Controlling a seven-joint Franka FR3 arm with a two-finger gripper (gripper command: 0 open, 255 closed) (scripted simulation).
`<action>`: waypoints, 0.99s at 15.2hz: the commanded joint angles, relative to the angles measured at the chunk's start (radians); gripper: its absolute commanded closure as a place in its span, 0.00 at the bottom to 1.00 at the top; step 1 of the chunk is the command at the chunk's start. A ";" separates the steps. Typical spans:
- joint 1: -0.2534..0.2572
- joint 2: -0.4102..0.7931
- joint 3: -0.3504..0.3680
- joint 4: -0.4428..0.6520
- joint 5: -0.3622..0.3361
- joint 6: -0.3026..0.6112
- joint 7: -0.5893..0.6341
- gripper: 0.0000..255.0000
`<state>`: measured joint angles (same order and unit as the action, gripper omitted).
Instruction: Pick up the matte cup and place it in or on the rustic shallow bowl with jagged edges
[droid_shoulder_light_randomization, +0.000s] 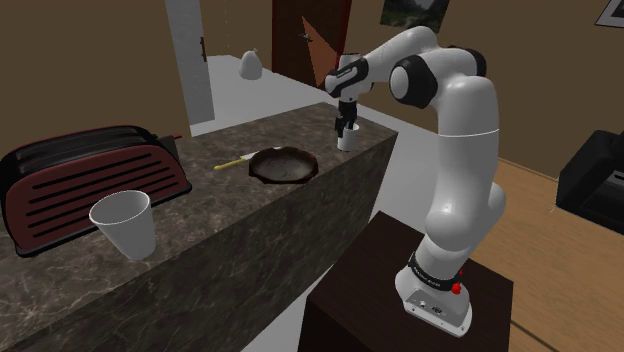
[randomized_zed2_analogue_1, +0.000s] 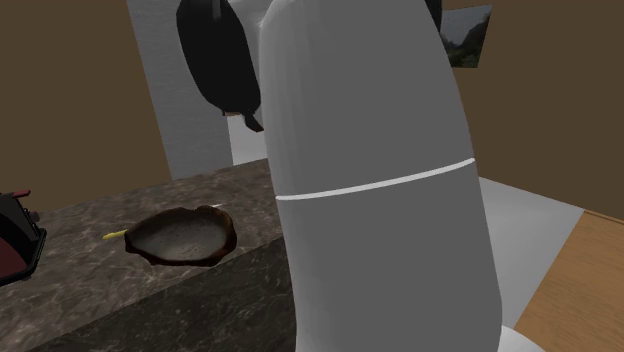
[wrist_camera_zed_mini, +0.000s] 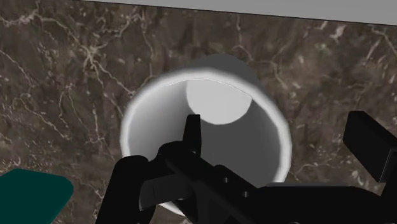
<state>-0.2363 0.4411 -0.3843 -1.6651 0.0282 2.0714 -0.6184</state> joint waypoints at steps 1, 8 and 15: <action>-0.003 0.009 0.001 -0.009 0.003 0.018 -0.003 0.00; -0.003 0.009 0.001 -0.008 0.003 0.018 -0.003 0.00; -0.003 0.009 0.001 -0.008 0.003 0.018 -0.003 1.00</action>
<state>-0.2396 0.4506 -0.3831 -1.6736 0.0317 2.0895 -0.6215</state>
